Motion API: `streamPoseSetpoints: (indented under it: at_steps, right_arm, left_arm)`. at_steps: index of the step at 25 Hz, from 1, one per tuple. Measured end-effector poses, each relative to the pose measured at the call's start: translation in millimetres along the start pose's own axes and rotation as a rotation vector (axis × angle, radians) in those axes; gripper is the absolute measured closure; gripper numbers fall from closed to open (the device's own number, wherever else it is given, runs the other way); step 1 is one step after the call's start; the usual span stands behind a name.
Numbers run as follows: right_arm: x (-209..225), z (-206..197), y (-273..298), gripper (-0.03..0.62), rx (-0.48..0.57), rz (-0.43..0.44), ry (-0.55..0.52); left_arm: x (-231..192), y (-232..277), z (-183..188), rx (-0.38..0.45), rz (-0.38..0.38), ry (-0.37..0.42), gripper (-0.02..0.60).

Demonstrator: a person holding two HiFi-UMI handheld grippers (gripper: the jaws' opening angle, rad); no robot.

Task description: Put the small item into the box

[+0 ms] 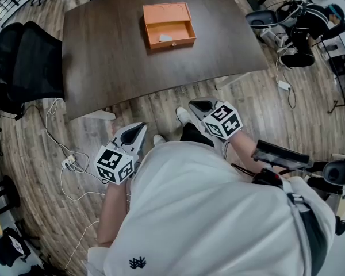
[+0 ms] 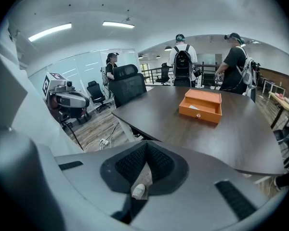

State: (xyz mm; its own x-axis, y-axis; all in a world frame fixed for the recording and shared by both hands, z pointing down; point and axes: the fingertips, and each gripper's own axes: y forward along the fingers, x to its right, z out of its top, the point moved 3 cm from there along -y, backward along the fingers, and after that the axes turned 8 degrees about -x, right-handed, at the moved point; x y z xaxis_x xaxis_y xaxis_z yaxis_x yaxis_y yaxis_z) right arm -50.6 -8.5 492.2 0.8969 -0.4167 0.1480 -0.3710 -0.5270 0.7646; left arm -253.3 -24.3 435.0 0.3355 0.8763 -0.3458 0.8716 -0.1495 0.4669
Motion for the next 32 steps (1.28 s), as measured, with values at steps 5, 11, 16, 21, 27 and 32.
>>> streamPoseSetpoints:
  at_steps: [5, 11, 16, 21, 27, 32]
  right_arm:
    - [-8.8, 9.7, 8.0, 0.592, 0.007, 0.015, -0.037]
    - [-15.2, 17.4, 7.7, 0.592, 0.01, 0.029, -0.057]
    - [-17.3, 18.2, 8.9, 0.592, 0.012, 0.037, -0.05]
    - [-19.2, 22.0, 11.3, 0.592, 0.004, 0.049, -0.052]
    - [-15.0, 23.5, 13.7, 0.592, 0.001, 0.063, -0.055]
    - [-7.8, 25.1, 8.3, 0.592, -0.006, 0.068, -0.052]
  left_arm:
    - [-6.9, -2.6, -3.9, 0.005, 0.009, -0.008, 0.578]
    - [-8.6, -4.1, -6.9, 0.001, 0.011, -0.018, 0.578]
    - [-9.5, -0.7, -6.0, -0.01, -0.001, -0.018, 0.578]
    - [-12.3, 1.1, -0.8, -0.021, -0.01, -0.019, 0.578]
    - [-14.3, 9.2, 1.6, -0.029, -0.015, -0.021, 0.578]
    - [-12.1, 17.8, 8.9, -0.045, -0.028, -0.016, 0.578]
